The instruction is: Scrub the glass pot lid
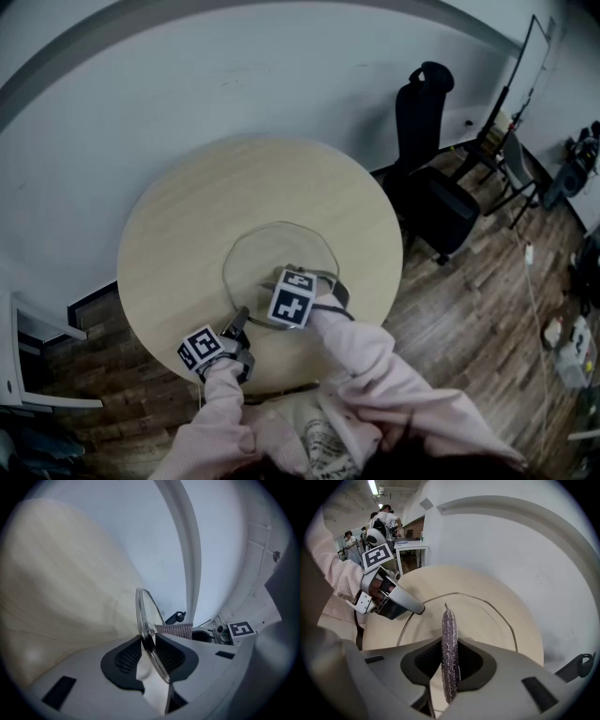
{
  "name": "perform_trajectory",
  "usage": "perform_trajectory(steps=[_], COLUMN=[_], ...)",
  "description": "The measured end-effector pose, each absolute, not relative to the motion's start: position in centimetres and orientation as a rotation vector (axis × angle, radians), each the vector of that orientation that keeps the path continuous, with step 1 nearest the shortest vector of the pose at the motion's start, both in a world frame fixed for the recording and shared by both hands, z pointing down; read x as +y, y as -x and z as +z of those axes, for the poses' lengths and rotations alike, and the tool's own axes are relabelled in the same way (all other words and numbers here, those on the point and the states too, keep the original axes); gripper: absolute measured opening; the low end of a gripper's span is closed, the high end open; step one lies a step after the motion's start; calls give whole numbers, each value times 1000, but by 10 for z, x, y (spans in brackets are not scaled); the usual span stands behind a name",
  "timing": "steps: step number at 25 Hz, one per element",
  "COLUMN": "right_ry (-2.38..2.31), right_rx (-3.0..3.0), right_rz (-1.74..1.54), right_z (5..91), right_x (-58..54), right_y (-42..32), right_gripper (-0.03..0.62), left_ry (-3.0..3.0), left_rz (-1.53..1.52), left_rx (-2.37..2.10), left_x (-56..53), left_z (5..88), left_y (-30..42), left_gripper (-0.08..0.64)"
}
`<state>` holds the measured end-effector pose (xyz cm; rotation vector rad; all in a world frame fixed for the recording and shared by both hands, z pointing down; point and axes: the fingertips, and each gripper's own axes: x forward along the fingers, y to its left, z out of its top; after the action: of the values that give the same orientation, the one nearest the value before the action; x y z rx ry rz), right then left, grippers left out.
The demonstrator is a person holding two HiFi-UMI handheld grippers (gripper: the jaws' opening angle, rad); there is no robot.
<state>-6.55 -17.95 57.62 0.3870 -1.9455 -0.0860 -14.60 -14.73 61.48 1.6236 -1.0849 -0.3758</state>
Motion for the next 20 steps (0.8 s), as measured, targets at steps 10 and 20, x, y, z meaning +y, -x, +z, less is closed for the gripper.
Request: perform_trajectory(steps=[10,20], right_ry=[-364,-331], right_rx=[-1955,-1963], right_rz=[-87,-77], right_z=[575,573], right_x=[-163,-148], right_y=[73,80], right_gripper=[81,81], left_ry=[-1633,-1641], left_rz=[-373,-362], left_rx=[-1074,-1063], left_x=[-147,-147], left_z=[615,614], left_y=[146,143], left_gripper=[101,102])
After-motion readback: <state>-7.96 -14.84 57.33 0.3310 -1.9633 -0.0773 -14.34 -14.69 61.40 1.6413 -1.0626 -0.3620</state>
